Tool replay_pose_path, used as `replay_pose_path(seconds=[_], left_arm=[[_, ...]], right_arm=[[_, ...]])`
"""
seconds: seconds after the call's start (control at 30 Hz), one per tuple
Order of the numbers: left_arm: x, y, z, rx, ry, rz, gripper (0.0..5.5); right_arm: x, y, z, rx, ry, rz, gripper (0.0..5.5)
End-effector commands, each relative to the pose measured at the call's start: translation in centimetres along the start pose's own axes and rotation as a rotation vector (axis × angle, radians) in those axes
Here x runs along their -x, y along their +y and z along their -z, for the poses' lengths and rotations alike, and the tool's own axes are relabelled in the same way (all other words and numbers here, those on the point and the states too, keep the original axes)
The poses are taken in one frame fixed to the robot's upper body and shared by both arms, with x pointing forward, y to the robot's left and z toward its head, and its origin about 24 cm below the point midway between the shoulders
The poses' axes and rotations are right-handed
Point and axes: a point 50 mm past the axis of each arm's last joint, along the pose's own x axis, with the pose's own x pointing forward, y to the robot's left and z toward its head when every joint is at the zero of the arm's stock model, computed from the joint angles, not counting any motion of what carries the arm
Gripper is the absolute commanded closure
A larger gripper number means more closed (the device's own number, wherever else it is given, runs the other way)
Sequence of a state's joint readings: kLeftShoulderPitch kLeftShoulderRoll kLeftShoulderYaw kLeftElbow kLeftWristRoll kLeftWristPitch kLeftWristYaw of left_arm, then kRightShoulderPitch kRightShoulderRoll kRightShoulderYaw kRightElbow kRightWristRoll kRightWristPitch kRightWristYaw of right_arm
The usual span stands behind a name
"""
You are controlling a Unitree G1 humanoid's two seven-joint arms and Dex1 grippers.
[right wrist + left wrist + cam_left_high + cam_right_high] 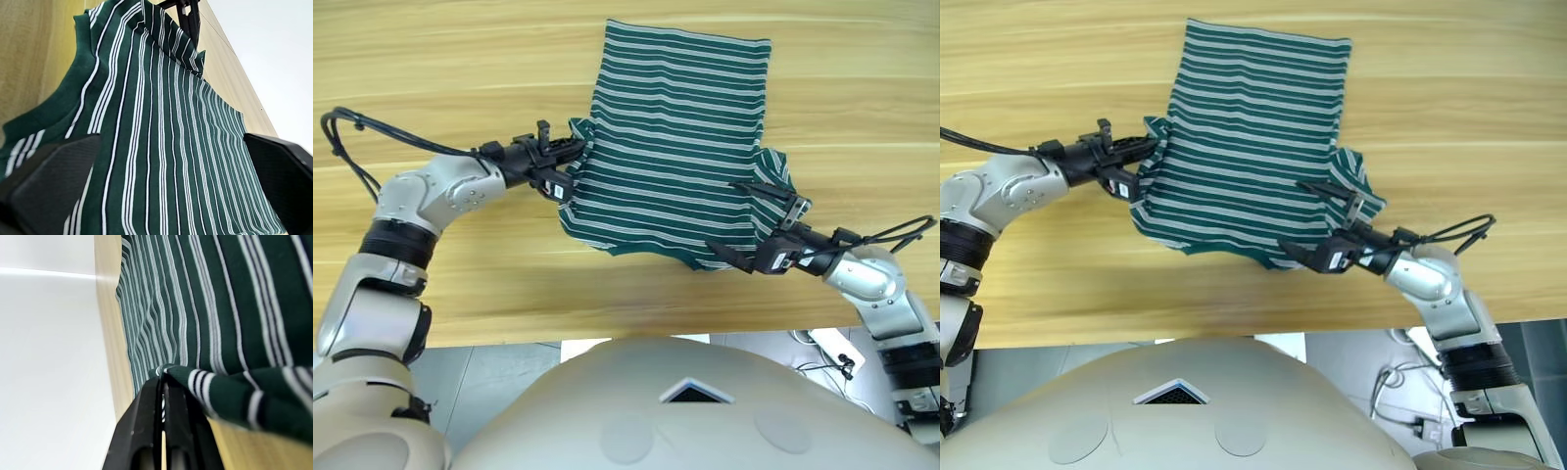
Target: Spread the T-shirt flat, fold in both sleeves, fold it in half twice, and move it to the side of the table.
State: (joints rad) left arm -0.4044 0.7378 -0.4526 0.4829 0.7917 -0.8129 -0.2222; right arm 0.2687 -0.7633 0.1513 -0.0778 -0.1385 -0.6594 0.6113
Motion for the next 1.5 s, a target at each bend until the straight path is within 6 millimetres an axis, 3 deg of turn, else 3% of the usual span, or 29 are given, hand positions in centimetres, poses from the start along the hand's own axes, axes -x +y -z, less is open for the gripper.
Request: replay_pose_path(seconds=[0.03,0.83,1.5], left_arm=[[-1.0,0.0,-0.8,-0.021,-0.037,0.015,5.47],[-2.2,-0.4,-2.9,-0.014,-0.106,0.02,5.47],[-3.5,-2.3,-3.9,0.002,-0.127,0.092,5.47]], right_arm=[[0.0,-0.5,-0.2,0.02,-0.01,0.005,0.1],[0.2,-0.4,-0.4,0.01,-0.019,0.015,0.1],[0.1,-0.4,-0.4,0.008,-0.021,0.019,0.1]])
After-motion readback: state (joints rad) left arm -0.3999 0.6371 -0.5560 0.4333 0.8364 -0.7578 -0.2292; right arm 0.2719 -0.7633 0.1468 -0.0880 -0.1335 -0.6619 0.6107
